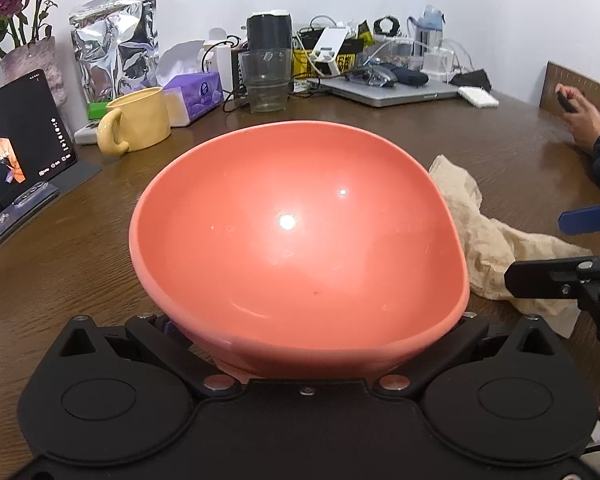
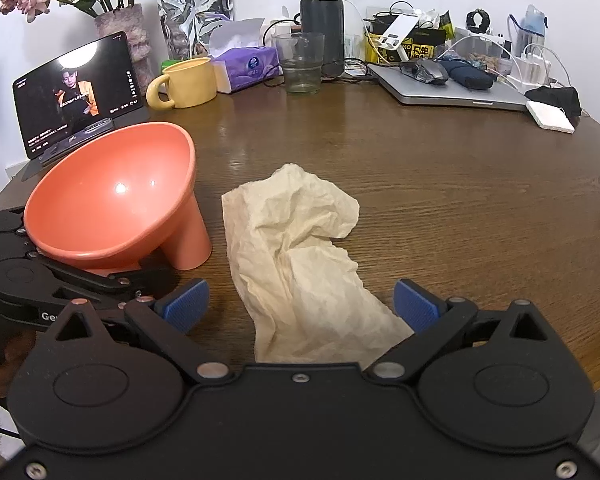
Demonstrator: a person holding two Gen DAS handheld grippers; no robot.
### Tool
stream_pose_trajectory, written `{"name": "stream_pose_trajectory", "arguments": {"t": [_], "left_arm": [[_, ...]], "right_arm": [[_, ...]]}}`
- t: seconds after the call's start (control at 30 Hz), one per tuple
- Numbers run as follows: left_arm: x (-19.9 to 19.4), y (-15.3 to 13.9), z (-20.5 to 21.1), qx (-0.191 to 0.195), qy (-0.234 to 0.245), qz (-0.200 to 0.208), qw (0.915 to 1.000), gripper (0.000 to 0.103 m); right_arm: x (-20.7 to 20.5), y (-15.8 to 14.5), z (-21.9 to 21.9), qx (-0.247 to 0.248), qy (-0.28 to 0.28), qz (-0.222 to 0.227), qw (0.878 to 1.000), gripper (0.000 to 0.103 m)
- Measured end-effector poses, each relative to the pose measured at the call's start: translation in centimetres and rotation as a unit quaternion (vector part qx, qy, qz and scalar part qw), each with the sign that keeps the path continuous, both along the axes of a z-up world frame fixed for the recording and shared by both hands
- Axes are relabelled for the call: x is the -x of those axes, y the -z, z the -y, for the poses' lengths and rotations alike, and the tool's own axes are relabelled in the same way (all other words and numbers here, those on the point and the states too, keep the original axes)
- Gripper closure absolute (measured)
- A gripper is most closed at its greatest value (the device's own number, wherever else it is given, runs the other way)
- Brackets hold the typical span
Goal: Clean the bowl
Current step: 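Move the left gripper onto the pink bowl's rim and grasp it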
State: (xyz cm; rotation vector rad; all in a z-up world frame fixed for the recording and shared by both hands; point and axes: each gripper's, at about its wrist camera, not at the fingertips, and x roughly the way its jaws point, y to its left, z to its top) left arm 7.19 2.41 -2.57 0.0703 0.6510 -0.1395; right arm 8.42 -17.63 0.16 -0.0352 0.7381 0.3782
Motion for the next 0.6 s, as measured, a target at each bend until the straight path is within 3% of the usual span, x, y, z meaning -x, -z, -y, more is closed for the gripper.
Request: {"name": "stream_pose_trajectory", "arguments": {"t": [0.23,0.4,0.6], "left_arm": [[0.1,0.1,0.0,0.002,-0.002,0.018,0.9998,0.000],[-0.6,0.4,-0.2,0.010,-0.002,-0.008,0.9999,0.000],[-0.6,0.4,-0.1,-0.001,-0.011,-0.010,0.9999,0.000]], "right_arm": [[0.4,-0.3,0.4,-0.002,-0.003,0.005,1.000,0.003],[1.1,-0.7,0.9,0.001,-0.002,0.017,1.000,0.003],[2.3,-1.3,1.9,-0.001,-0.001,0.028,1.000,0.003]]}}
